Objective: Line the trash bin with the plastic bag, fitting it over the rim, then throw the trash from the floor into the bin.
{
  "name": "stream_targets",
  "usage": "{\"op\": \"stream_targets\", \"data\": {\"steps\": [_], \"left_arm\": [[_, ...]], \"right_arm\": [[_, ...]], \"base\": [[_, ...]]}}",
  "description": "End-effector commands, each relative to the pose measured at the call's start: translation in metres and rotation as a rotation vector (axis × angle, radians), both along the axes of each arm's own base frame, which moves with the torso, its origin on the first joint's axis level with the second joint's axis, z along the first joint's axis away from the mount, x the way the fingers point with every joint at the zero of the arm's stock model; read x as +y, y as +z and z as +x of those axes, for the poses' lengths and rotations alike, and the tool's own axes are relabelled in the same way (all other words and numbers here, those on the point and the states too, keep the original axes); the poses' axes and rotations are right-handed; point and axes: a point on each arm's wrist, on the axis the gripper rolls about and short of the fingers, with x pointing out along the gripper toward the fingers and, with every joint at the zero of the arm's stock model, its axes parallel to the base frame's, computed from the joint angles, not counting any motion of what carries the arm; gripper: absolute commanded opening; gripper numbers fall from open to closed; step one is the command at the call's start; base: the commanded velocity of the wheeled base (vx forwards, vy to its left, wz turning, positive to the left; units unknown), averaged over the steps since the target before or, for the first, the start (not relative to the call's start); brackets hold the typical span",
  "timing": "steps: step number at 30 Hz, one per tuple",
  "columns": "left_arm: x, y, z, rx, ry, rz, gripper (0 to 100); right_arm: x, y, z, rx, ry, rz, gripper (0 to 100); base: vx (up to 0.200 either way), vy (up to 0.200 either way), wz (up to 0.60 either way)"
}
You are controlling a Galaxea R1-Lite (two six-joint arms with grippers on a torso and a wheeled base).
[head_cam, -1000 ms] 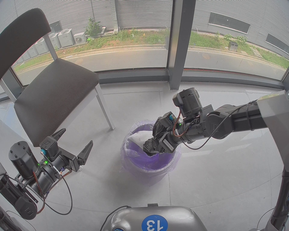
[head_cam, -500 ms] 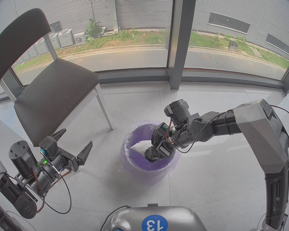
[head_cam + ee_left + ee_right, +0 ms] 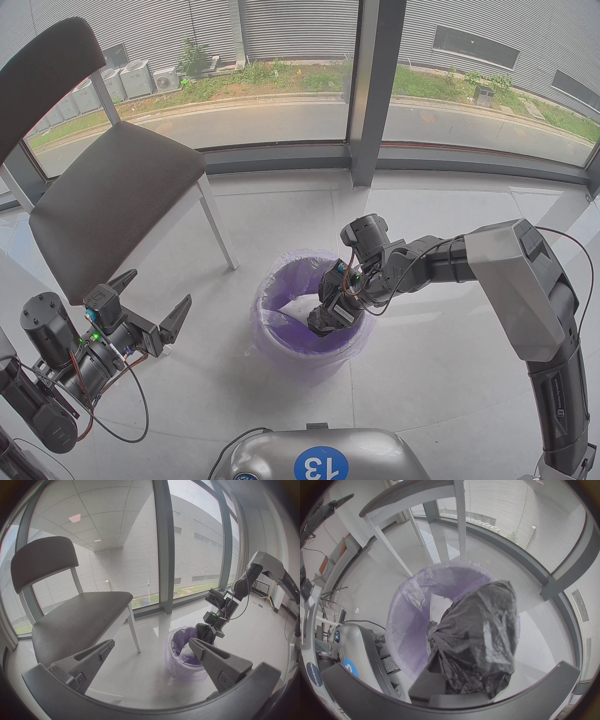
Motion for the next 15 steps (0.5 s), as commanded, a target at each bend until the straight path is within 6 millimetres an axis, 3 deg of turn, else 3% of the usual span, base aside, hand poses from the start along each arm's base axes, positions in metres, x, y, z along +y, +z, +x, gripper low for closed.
{"op": "stream_targets", "data": {"steps": [1,15], "left_arm": [[0.002,0.001,0.001,-0.011,0.013,-0.003,100],[0.007,-0.003,0.005,0.005,0.039,0.003,100]], "right_arm": [[0.004,-0.018,0.004,0.031,0.013,-0.026,0],[0.004,-0.028,0.011,0.032,0.045,-0.063,0]], "base": [[0.0,0.0,0.0],[0.0,0.0,0.0]]}}
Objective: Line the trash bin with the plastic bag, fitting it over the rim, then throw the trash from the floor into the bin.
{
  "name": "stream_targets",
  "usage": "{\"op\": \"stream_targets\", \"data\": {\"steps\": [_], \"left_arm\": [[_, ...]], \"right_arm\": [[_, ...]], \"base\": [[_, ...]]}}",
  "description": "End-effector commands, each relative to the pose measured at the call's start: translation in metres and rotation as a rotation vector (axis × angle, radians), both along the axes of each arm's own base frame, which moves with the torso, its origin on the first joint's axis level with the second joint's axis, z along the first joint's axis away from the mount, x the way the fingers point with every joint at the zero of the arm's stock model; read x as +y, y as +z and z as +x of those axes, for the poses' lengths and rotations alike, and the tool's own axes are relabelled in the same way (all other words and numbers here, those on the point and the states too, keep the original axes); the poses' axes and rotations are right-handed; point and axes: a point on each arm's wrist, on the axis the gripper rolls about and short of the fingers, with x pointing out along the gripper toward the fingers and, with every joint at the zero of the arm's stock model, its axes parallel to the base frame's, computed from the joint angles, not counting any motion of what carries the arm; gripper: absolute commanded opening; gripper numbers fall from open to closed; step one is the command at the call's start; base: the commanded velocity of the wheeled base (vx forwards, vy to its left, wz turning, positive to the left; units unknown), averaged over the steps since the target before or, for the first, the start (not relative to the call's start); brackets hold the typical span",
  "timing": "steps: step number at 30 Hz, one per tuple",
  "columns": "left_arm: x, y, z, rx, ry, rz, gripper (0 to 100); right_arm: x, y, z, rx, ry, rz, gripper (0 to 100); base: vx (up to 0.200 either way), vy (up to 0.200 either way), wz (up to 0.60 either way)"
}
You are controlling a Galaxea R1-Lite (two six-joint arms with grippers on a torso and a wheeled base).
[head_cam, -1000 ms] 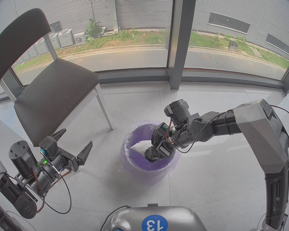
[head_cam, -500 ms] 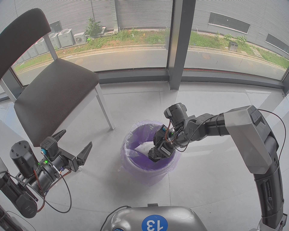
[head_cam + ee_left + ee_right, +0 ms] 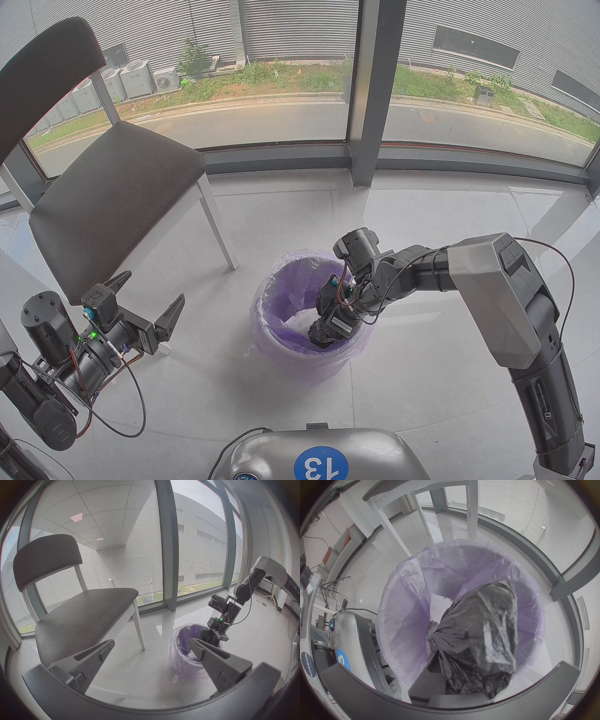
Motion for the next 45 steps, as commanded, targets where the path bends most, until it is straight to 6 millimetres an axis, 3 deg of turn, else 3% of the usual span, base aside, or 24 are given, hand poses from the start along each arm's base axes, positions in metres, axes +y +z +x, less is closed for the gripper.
{"op": "stream_targets", "data": {"steps": [1,29,30,45], "left_arm": [[0.0,0.001,0.0003,-0.014,0.0,-0.003,100],[-0.0004,0.0001,0.0003,-0.009,-0.004,-0.002,100],[-0.0005,-0.0003,0.0005,-0.008,-0.004,-0.002,100],[-0.0002,-0.0038,0.0033,0.008,-0.013,-0.001,100]], "right_arm": [[0.0009,-0.0032,0.0004,0.001,0.004,-0.002,0],[0.0081,0.0003,0.0023,-0.072,0.089,0.012,0],[0.0083,-0.0003,0.0025,-0.074,0.089,0.012,100],[0.009,0.0006,0.0022,-0.074,0.085,0.017,100]], "base": [[0.0,0.0,0.0],[0.0,0.0,0.0],[0.0,0.0,0.0],[0.0,0.0,0.0]]}}
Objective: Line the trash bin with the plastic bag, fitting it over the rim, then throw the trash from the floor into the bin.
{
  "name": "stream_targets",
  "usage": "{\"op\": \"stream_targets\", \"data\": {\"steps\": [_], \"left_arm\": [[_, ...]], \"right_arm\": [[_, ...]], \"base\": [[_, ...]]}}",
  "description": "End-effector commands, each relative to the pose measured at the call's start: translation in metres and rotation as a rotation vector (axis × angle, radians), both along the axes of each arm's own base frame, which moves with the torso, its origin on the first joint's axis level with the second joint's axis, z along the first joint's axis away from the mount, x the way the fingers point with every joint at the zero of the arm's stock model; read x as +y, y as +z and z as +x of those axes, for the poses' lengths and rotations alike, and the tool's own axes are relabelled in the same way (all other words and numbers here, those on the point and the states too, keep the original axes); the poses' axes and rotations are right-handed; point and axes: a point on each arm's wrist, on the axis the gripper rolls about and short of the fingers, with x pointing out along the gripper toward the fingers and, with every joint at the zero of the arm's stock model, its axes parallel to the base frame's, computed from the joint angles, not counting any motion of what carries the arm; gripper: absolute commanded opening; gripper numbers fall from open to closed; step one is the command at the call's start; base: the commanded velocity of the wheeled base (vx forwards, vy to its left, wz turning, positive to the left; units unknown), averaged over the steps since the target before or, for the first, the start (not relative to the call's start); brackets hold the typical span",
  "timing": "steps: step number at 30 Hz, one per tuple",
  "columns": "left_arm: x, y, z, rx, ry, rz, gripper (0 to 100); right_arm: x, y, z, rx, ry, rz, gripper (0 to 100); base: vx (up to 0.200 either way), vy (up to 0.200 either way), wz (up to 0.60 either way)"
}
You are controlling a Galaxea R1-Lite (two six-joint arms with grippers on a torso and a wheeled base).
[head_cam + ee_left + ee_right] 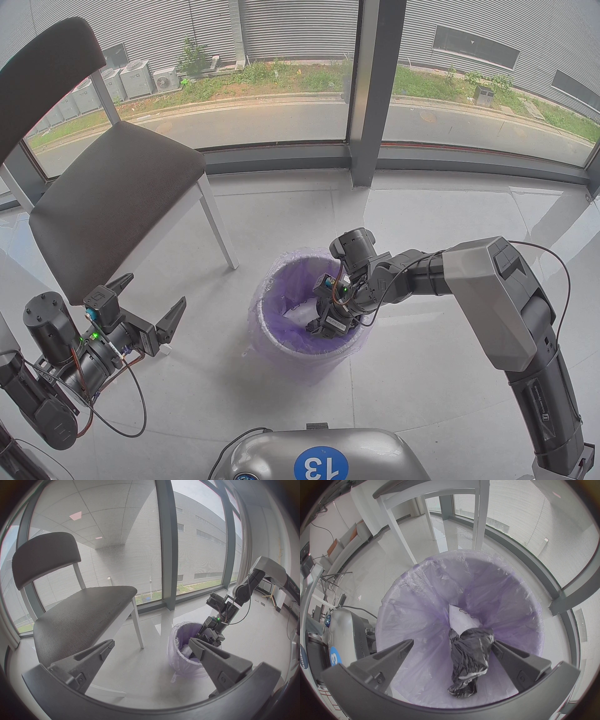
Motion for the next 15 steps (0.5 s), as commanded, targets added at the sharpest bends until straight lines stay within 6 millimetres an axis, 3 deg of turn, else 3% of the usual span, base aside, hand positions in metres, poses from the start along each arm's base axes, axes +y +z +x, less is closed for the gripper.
{"op": "stream_targets", "data": {"steps": [1,7,15], "left_arm": [[0.0,-0.001,0.002,-0.006,0.001,-0.002,100],[-0.001,-0.001,0.001,-0.004,-0.002,-0.001,100],[-0.001,0.001,-0.001,-0.015,-0.006,-0.004,100]], "right_arm": [[0.0,0.002,-0.001,0.001,0.0,0.001,100],[-0.001,0.014,0.001,-0.035,-0.008,0.021,100],[0.007,0.013,0.007,-0.102,-0.031,0.099,100]], "base": [[0.0,0.0,0.0],[0.0,0.0,0.0],[0.0,0.0,0.0]]}}
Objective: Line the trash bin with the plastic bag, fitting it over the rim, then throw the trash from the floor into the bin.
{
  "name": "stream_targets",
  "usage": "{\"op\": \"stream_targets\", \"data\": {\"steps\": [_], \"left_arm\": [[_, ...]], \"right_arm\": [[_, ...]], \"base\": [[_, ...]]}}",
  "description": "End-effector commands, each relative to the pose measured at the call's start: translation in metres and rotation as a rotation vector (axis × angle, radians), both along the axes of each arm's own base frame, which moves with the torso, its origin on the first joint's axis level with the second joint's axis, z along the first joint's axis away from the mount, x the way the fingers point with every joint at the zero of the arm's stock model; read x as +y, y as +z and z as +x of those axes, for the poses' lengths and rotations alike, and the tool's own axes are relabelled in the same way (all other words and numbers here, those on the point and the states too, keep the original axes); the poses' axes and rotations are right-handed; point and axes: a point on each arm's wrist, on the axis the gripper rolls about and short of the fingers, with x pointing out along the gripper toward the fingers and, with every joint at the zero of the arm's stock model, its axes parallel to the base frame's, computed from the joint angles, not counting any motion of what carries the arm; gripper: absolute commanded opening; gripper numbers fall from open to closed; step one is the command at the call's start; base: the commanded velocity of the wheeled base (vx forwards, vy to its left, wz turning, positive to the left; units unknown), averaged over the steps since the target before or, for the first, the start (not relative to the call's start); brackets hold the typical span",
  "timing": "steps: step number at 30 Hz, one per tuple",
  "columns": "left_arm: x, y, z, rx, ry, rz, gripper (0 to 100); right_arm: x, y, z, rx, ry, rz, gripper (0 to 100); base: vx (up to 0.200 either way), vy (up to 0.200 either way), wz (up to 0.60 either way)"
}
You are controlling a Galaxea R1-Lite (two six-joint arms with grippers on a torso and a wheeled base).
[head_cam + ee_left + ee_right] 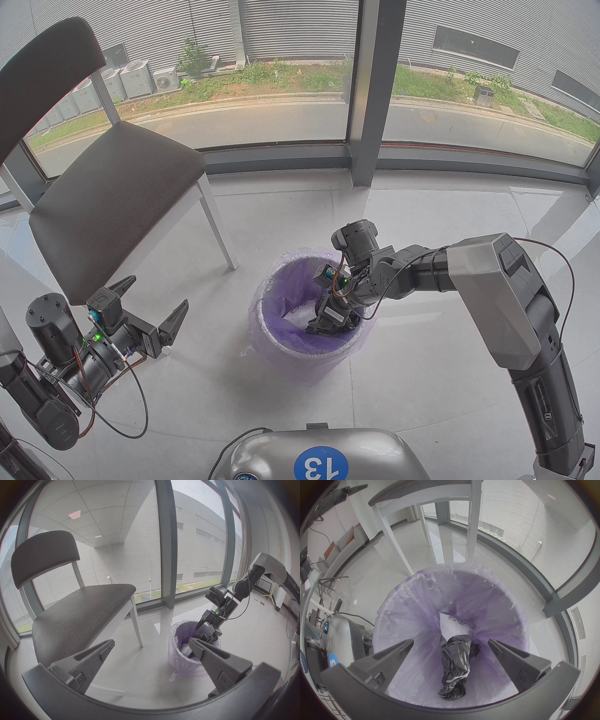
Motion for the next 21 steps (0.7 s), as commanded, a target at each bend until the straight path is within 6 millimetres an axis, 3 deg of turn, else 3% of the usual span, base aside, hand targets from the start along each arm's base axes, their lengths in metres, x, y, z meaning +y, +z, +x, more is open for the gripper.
{"op": "stream_targets", "data": {"steps": [1,15,20,21], "left_arm": [[0.0,0.003,-0.001,-0.024,0.0,-0.007,100],[-0.001,0.005,-0.002,-0.031,-0.004,-0.007,100],[0.0,0.006,-0.003,-0.034,-0.004,-0.008,100],[0.0,0.005,-0.004,-0.03,-0.006,-0.005,100]], "right_arm": [[0.006,-0.001,0.001,-0.026,-0.005,0.034,100],[0.02,0.01,-0.003,-0.064,-0.018,0.123,100],[0.02,0.03,-0.007,-0.092,-0.018,0.15,100],[0.019,0.044,-0.009,-0.101,-0.026,0.169,100]], "base": [[0.0,0.0,0.0],[0.0,0.0,0.0],[0.0,0.0,0.0],[0.0,0.0,0.0]]}}
